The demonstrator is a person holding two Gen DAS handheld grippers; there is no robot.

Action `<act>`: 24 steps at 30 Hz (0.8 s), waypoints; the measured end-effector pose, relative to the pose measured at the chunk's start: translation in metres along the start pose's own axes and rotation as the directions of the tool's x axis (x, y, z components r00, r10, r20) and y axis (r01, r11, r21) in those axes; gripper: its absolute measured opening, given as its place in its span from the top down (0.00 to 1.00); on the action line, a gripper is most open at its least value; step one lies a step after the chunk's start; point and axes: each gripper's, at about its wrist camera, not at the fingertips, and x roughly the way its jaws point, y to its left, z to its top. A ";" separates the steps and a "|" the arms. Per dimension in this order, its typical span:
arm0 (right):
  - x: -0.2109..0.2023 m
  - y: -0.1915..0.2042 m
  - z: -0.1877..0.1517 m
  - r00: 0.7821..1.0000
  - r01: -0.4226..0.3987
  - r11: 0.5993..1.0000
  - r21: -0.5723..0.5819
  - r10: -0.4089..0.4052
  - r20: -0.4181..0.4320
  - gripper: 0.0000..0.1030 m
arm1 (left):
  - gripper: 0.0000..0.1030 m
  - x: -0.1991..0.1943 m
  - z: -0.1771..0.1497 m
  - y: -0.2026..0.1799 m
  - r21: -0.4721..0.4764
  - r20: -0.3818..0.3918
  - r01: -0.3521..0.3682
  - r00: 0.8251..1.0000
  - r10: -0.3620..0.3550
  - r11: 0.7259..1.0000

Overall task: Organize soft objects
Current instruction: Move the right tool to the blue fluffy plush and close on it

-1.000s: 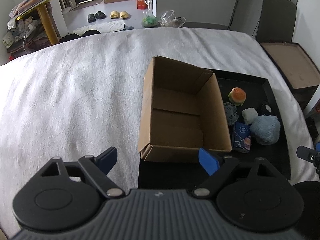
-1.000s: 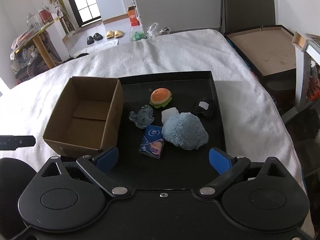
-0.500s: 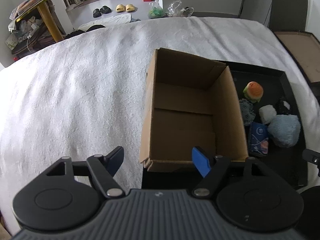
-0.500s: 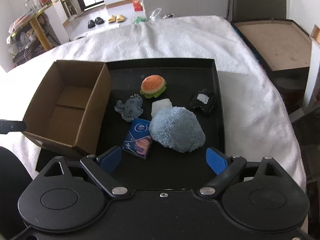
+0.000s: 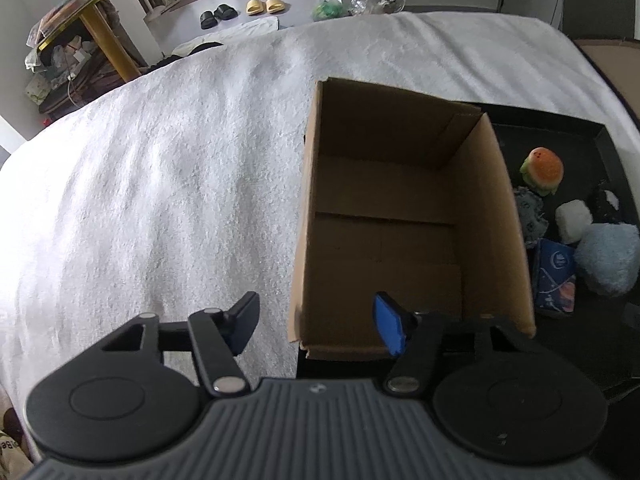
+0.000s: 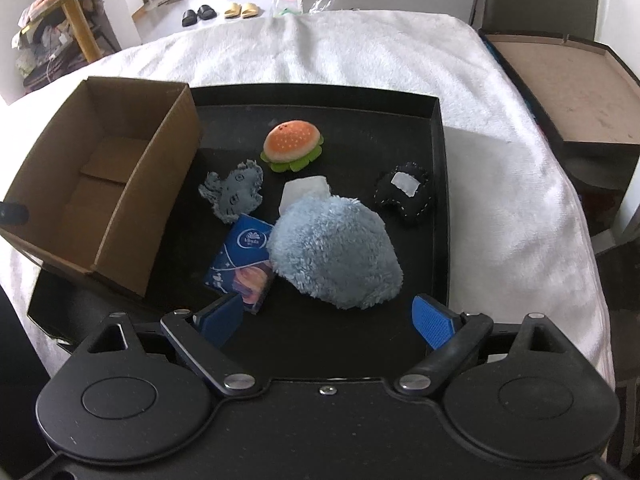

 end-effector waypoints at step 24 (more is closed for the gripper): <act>0.037 0.002 0.007 1.000 -0.007 0.984 -0.179 0.004 -0.022 0.11 | 0.90 0.033 0.005 -0.003 -0.023 -0.062 -0.048 0.997 0.047 0.999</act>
